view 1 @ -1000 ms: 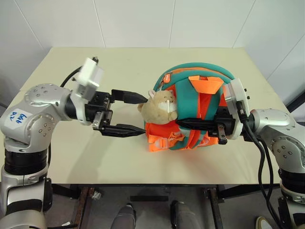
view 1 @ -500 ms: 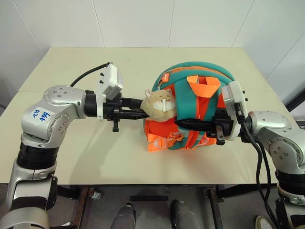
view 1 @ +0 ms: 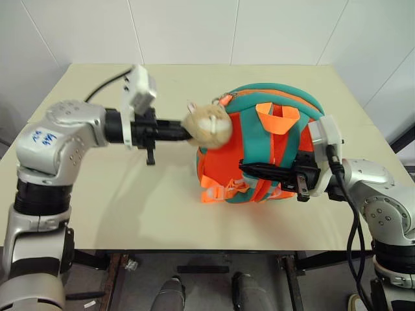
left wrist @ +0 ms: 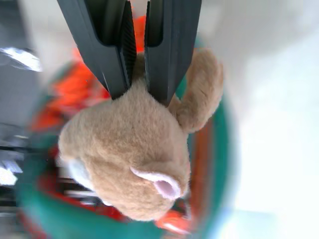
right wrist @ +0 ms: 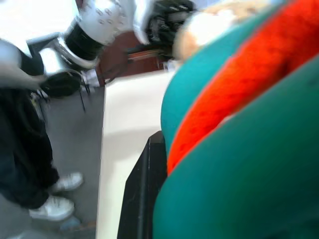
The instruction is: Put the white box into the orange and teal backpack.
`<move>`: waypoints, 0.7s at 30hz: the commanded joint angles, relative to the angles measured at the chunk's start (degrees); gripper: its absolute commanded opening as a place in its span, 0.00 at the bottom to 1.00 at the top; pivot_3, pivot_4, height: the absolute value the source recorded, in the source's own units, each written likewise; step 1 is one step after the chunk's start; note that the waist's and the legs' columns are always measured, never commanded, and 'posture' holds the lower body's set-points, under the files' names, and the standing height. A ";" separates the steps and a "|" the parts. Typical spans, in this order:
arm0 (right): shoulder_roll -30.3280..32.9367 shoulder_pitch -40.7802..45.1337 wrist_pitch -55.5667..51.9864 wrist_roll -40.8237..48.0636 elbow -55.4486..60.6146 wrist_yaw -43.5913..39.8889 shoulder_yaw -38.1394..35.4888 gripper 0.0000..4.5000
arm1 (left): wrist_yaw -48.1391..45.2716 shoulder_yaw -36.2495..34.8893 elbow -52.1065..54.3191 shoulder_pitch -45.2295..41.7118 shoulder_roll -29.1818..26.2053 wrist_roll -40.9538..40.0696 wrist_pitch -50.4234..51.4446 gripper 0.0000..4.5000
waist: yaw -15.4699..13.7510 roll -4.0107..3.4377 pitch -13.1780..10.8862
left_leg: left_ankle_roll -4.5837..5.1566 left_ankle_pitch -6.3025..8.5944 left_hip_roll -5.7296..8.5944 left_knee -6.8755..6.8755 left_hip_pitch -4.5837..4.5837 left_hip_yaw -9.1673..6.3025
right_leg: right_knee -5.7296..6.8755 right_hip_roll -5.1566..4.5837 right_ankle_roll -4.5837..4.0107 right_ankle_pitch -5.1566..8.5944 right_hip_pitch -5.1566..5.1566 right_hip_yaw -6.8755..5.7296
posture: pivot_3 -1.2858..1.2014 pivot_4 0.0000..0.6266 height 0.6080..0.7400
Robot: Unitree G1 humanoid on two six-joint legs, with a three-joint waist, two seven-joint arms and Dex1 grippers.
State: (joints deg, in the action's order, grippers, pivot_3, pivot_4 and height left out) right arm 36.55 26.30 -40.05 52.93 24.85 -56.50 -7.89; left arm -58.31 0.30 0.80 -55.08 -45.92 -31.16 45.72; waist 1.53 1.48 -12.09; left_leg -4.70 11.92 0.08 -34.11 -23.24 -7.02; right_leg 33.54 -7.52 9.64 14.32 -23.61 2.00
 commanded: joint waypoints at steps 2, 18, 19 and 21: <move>-0.55 -1.07 2.21 2.56 3.02 -0.13 -2.44 0.00 | 1.60 -1.23 -3.32 -1.53 -0.74 2.43 -0.73 0.00 | 0.00 0.00 0.00 | 0.00 0.00 0.00 0.00 -0.02 0.00 | 0.00 -0.01 0.01 -0.01 -0.01 0.00 | 0.52 0.24 1.00; -0.58 -4.12 2.21 4.58 5.36 2.89 -1.68 0.00 | -6.31 11.17 -24.85 -3.43 -1.10 14.63 -5.70 0.00 | 0.03 0.00 0.00 | 0.00 0.00 -0.01 0.02 0.02 0.00 | 0.05 0.01 -0.01 0.00 -0.02 0.00 | 0.52 0.24 1.00; -0.55 -4.08 2.19 4.56 5.36 2.98 -1.65 0.00 | -7.05 12.93 -26.39 -3.59 -0.97 16.53 -7.15 0.00 | 0.01 0.00 0.00 | 0.00 0.00 -0.01 0.02 0.02 0.00 | 0.04 0.01 -0.01 0.00 -0.02 0.00 | 0.52 0.24 1.00; -0.50 -3.98 2.13 4.49 5.40 3.20 -1.59 0.00 | -7.92 15.78 -29.39 -3.94 -0.53 20.05 -10.54 0.00 | 0.02 0.00 0.00 | 0.00 0.00 -0.01 0.03 0.01 0.01 | 0.02 0.01 -0.01 0.00 -0.02 0.00 | 0.52 0.24 1.00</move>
State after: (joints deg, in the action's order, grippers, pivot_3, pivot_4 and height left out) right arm 35.67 21.93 -38.85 55.80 27.84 -53.54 -8.07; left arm -66.05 14.51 -25.89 -58.22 -45.87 -15.55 37.61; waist 1.55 1.48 -12.09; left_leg -4.70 11.92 0.07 -34.08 -23.23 -7.01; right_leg 33.56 -7.51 9.63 14.32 -23.63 2.00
